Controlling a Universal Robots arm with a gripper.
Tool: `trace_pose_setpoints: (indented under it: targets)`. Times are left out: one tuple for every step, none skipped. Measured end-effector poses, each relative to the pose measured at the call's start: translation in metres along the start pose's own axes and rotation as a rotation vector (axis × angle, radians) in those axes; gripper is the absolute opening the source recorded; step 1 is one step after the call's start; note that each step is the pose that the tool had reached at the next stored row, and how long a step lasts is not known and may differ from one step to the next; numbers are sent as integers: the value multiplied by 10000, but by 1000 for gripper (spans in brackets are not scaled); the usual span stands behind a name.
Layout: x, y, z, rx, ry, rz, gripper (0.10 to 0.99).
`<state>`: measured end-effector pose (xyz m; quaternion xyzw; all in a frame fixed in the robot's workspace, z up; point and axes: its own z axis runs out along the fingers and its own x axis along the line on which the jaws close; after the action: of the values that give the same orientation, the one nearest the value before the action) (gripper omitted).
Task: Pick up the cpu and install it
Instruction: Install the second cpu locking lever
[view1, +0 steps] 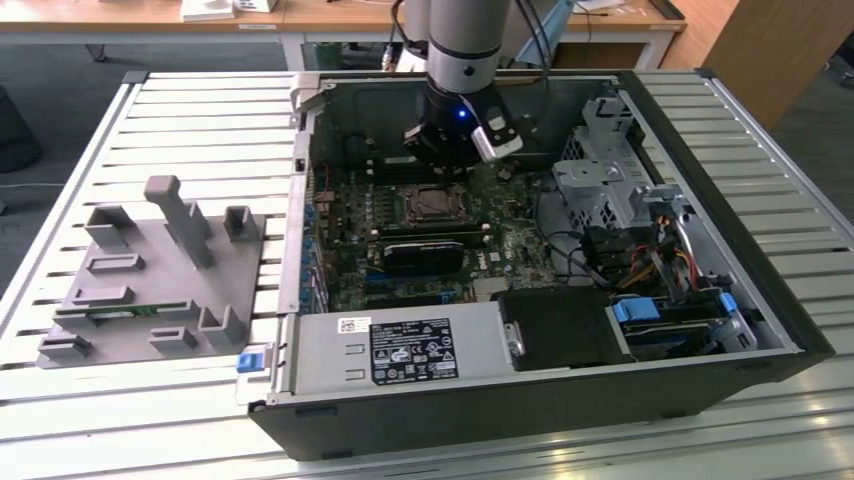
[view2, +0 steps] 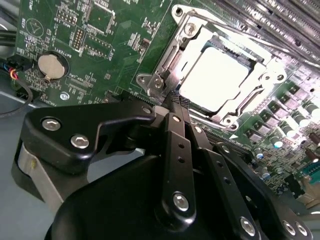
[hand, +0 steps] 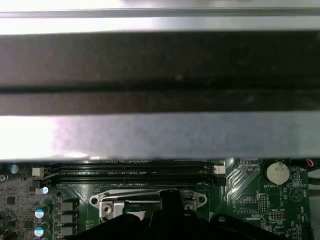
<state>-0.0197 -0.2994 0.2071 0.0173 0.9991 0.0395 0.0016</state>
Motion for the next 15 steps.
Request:
trace_pose_setpoints:
  targets:
    - [0,-9,-1,0,0,0,110]
    - [-2,-11,0,-1,-1,0,110]
    - [-14,-11,-1,5,0,0,110]
    - [-14,-11,-7,7,1,0,110]
    - [-14,-10,-21,6,1,0,110]
    - [-15,-8,-45,5,0,0,110]
    - [-15,-5,-75,3,-1,-1,110]
    - [-15,-2,-107,4,0,-1,110]
    - [-15,1,-145,4,0,-1,110]
    - [-15,3,-184,4,0,-1,110]
    - [-15,7,-222,2,-1,-1,110]
    - [-15,10,-263,5,0,-1,110]
    - [-15,13,-300,3,-1,-1,110]
    - [-15,15,-329,4,0,-1,110]
    - [-15,16,-345,6,1,-2,110]
